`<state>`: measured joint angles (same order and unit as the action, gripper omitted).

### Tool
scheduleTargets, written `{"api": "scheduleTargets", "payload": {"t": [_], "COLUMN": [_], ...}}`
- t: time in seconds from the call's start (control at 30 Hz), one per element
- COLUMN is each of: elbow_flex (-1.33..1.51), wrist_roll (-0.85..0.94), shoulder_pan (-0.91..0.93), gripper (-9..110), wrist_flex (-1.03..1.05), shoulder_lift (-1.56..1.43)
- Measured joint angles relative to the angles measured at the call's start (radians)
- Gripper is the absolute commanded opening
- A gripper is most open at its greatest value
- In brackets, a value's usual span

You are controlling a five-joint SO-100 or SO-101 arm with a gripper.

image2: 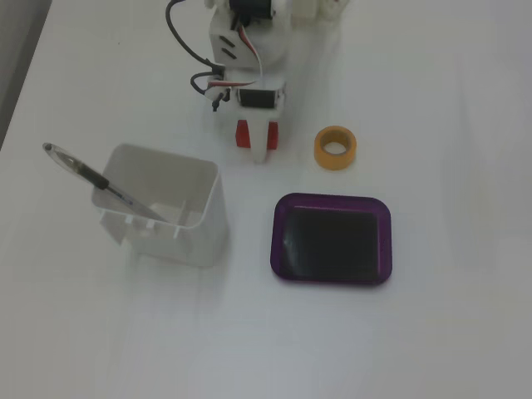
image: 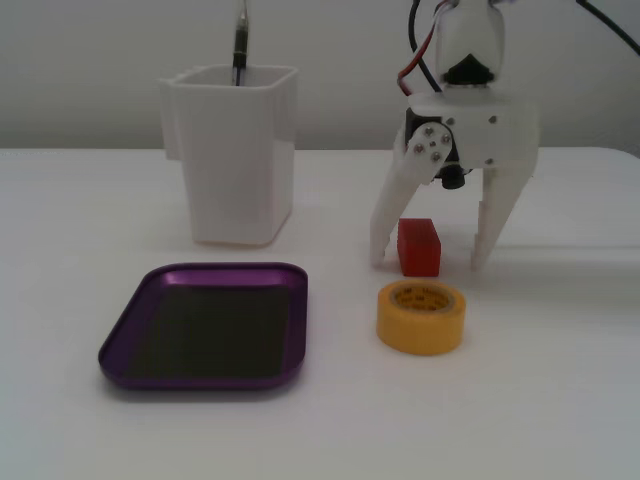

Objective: Pick up the red cube and place it in the box.

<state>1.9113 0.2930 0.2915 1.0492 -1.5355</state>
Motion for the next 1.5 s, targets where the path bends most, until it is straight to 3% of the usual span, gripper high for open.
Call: {"api": "scheduleTargets", "payload": {"t": [0.27, 0.43, 0.63, 0.8, 0.97, 1.23, 1.5], "elbow_flex": [-0.014, -0.060, -0.209, -0.371, -0.442, -0.515, -0.796], "wrist_roll": [0.000, 0.000, 0.000, -0.023, -0.114, -0.201, -0.242], "shoulder_pan": [-0.008, -0.008, -0.041, -0.209, -0.382, -0.407, -0.324], "gripper": [-1, -1, -1, -1, -1, -1, -1], "wrist_flex": [-0.028, -0.002, 0.207, 0.360, 0.357, 0.204, 0.161], "shoulder_lift": [0.035, 0.037, -0.041, -0.278, -0.362, -0.094, 0.278]}}
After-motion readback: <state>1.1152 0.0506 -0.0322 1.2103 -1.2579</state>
